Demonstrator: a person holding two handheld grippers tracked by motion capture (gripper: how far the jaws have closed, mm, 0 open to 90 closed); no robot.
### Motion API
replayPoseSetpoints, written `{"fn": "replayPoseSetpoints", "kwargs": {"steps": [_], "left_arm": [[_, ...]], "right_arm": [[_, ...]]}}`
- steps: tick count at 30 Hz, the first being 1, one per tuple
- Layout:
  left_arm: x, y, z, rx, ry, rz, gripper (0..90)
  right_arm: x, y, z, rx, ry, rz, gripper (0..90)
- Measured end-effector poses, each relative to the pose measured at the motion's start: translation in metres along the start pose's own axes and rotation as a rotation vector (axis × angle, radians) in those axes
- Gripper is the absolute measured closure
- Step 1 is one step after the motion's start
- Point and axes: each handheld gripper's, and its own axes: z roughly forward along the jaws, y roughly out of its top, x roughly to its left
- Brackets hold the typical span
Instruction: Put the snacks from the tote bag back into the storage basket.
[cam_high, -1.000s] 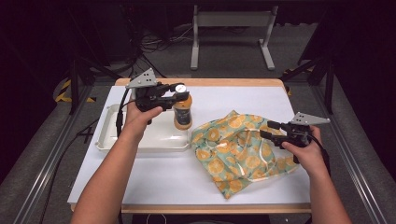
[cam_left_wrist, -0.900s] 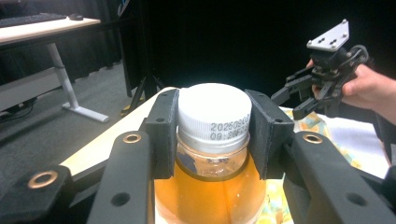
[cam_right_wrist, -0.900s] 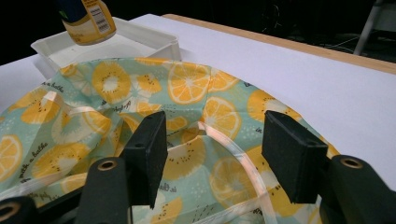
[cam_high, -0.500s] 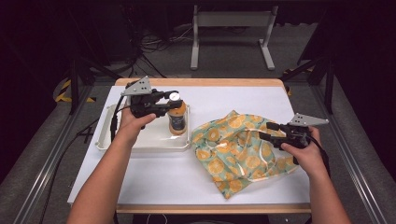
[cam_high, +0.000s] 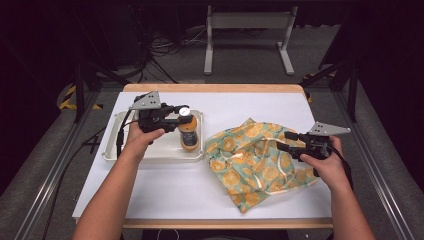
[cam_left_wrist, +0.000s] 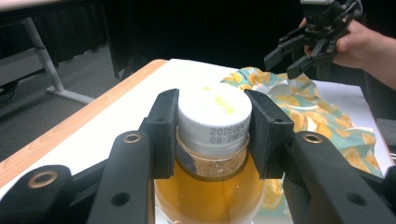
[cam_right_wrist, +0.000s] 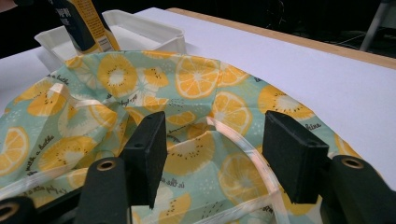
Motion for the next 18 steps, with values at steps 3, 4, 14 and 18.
{"fn": "replayPoseSetpoints", "kwargs": {"steps": [3,4,14,18], "left_arm": [[0.0,-0.004,0.0,0.001,-0.008,-0.007,58.2],[0.0,-0.006,0.0,0.005,-0.013,-0.004,58.3],[-0.001,-0.013,-0.002,0.018,-0.024,-0.006,58.2],[-0.003,-0.014,-0.001,0.016,-0.027,-0.005,58.2]], "right_arm": [[0.0,0.0,0.0,0.0,0.001,-0.001,40.9],[0.0,0.0,0.0,0.001,0.001,0.0,40.9],[0.001,0.0,0.001,0.003,0.007,-0.004,40.8],[0.002,0.0,0.002,0.007,0.011,-0.006,40.7]]}}
